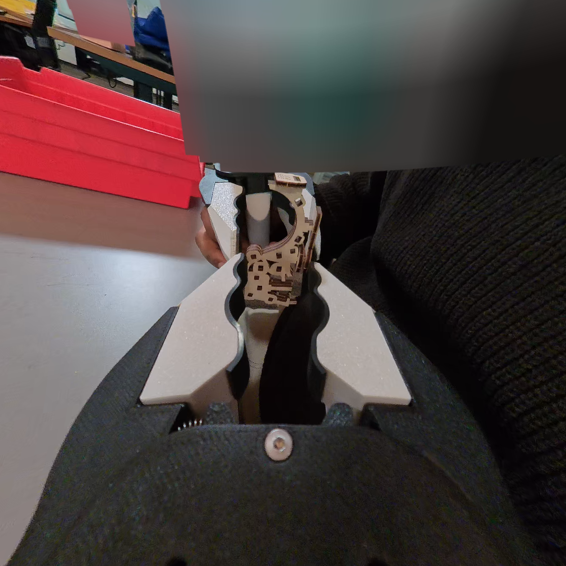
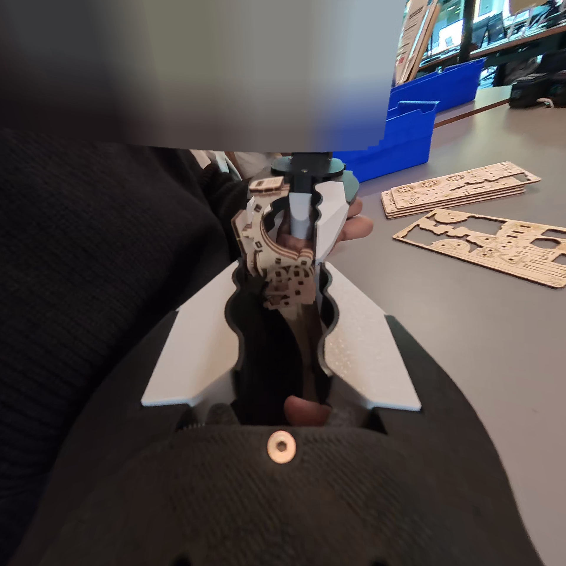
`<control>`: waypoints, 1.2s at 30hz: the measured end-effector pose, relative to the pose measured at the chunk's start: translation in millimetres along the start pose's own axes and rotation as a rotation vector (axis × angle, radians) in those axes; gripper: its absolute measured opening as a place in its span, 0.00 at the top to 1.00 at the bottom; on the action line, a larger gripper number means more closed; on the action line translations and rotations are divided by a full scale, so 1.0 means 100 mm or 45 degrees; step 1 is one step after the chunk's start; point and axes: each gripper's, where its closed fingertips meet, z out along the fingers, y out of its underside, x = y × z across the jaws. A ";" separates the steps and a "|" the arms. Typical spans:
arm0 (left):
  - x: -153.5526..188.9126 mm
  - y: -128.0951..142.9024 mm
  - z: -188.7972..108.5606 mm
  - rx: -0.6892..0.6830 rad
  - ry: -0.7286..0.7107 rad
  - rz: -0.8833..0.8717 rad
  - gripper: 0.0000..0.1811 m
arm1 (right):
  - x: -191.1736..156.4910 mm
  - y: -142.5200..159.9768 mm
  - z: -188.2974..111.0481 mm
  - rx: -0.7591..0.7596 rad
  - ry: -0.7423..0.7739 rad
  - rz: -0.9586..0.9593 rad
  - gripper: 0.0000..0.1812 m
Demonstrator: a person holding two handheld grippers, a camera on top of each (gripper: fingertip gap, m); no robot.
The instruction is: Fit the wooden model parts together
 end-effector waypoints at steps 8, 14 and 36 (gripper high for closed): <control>0.01 -0.01 -0.01 0.025 0.005 0.019 0.79 | 0.01 0.00 0.01 -0.004 0.007 -0.075 0.74; 0.03 0.01 0.01 0.016 0.028 0.013 0.79 | -0.01 0.03 -0.02 -0.026 0.015 -0.112 0.75; 0.02 0.11 0.00 -0.046 0.050 -0.053 0.78 | 0.02 0.14 -0.03 -0.112 0.020 -0.122 0.76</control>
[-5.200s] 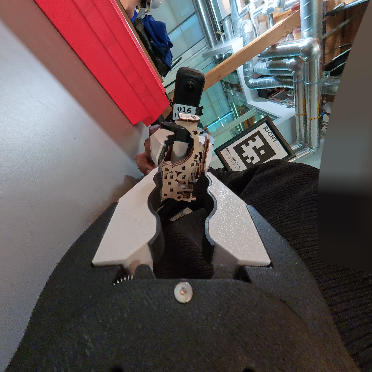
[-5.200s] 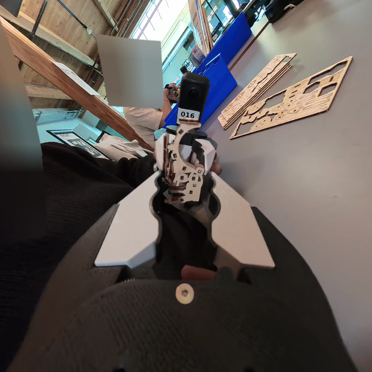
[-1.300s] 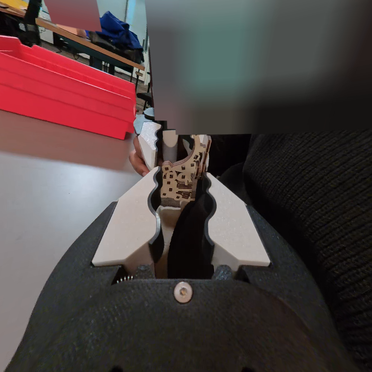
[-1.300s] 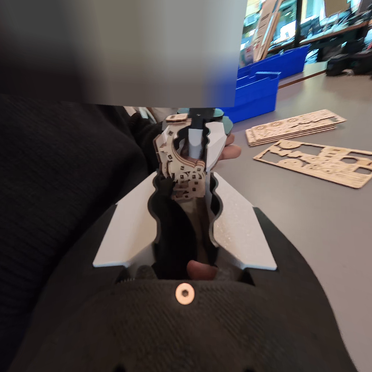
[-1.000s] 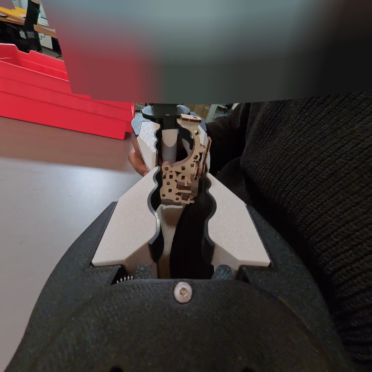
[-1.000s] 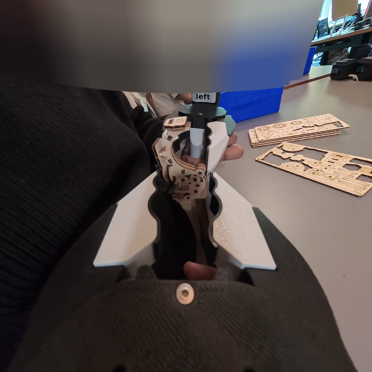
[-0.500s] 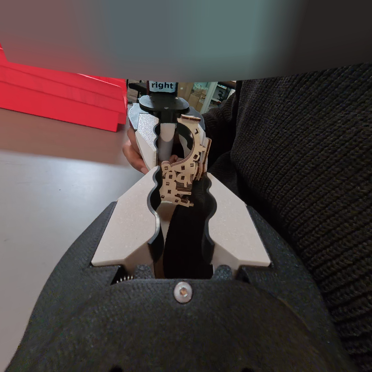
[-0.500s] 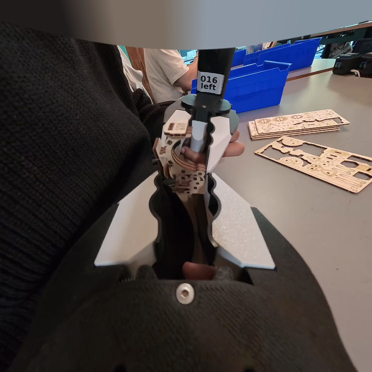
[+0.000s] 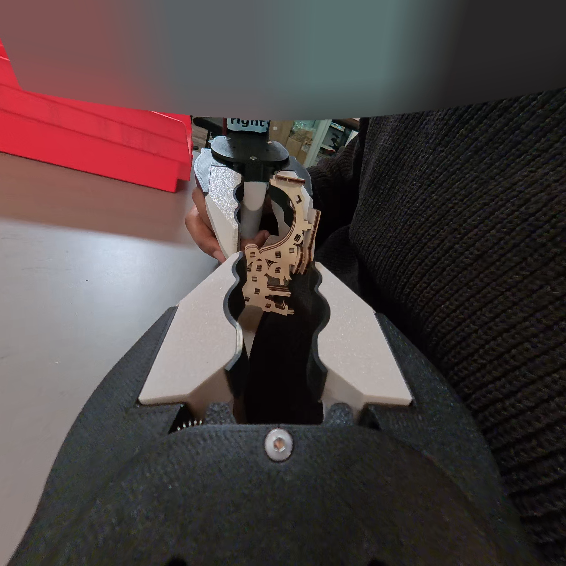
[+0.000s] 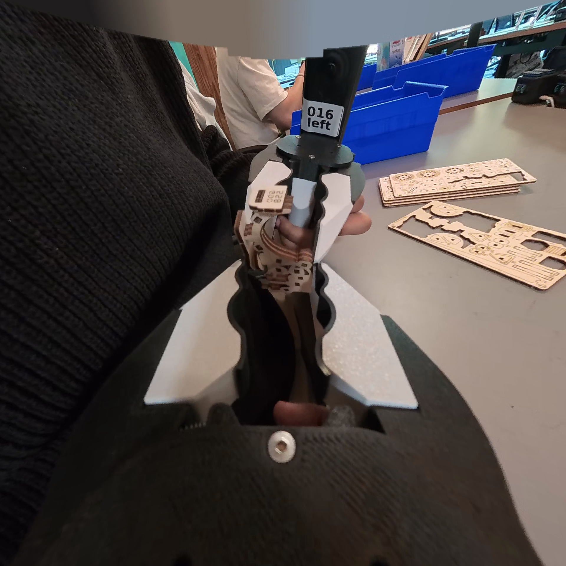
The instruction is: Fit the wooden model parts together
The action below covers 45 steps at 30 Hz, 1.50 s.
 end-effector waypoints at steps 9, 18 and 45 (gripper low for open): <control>-0.01 0.03 0.01 -0.019 -0.005 -0.013 0.78 | 0.00 0.04 0.00 -0.027 -0.001 -0.001 0.76; -0.04 -0.09 -0.01 0.059 -0.008 -0.056 0.77 | 0.05 -0.06 -0.03 0.038 0.013 0.037 0.76; -0.05 -0.06 -0.02 0.045 0.003 -0.069 0.78 | 0.05 -0.02 -0.03 0.014 -0.008 0.059 0.76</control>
